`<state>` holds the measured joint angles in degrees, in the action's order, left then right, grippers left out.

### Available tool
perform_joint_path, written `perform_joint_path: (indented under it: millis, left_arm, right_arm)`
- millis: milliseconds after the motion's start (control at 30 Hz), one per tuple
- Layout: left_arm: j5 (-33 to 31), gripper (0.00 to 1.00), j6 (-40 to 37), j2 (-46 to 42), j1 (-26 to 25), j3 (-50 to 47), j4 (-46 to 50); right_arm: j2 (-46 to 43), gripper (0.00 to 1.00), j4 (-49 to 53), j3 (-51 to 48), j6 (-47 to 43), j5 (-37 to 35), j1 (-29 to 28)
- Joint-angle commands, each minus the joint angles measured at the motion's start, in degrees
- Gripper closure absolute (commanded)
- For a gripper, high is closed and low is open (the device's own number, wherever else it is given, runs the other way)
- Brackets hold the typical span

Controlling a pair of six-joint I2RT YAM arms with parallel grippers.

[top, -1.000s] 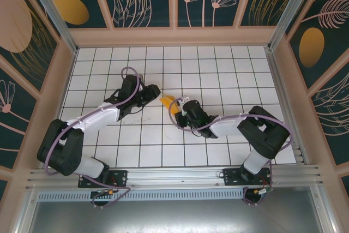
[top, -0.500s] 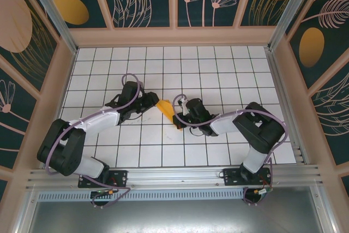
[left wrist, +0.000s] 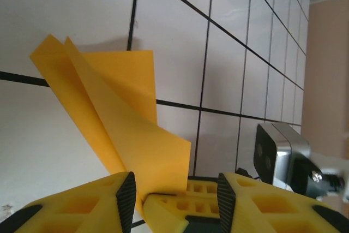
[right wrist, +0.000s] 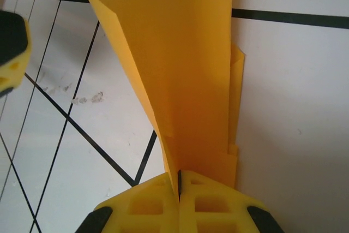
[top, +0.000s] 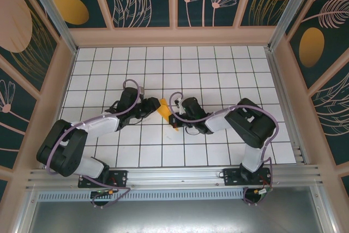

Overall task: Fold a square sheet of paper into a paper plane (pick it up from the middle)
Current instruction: Fold the wing for the fifth time at the center of the table.

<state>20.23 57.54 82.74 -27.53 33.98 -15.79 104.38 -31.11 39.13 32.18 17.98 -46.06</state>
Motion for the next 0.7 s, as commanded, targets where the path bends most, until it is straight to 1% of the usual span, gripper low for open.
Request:
perform_joint_path:
  millis: [0, 100, 200, 333, 533, 667]
  left_arm:
    - [4.3, 0.55, 1.0, -0.3, 0.0, -0.9, -7.1]
    - [7.8, 0.54, 2.2, 1.7, -0.1, -1.0, -12.6]
    - [9.6, 0.54, 2.7, 4.4, -0.4, 0.5, -15.9]
    - [10.5, 0.54, 3.3, 8.5, -0.7, 2.1, -18.7]
    - [11.4, 0.54, 3.8, 13.5, -0.9, 1.7, -23.3]
    - [11.9, 0.53, 4.5, 15.1, -1.0, 1.7, -27.3]
  right_arm:
    - [2.2, 1.0, 2.5, 0.3, 2.6, 2.4, -0.4]
    - [2.7, 1.0, 4.9, 0.9, 2.2, 1.2, -0.4]
    - [3.0, 1.0, 5.4, 0.9, 2.1, 0.8, -0.4]
    - [3.2, 1.0, 5.3, 0.8, 2.7, 0.9, -0.4]
    - [3.8, 1.0, 5.2, 1.2, 3.0, 1.8, -0.4]
    - [4.3, 1.0, 6.1, 1.7, 2.6, 1.5, -0.4]
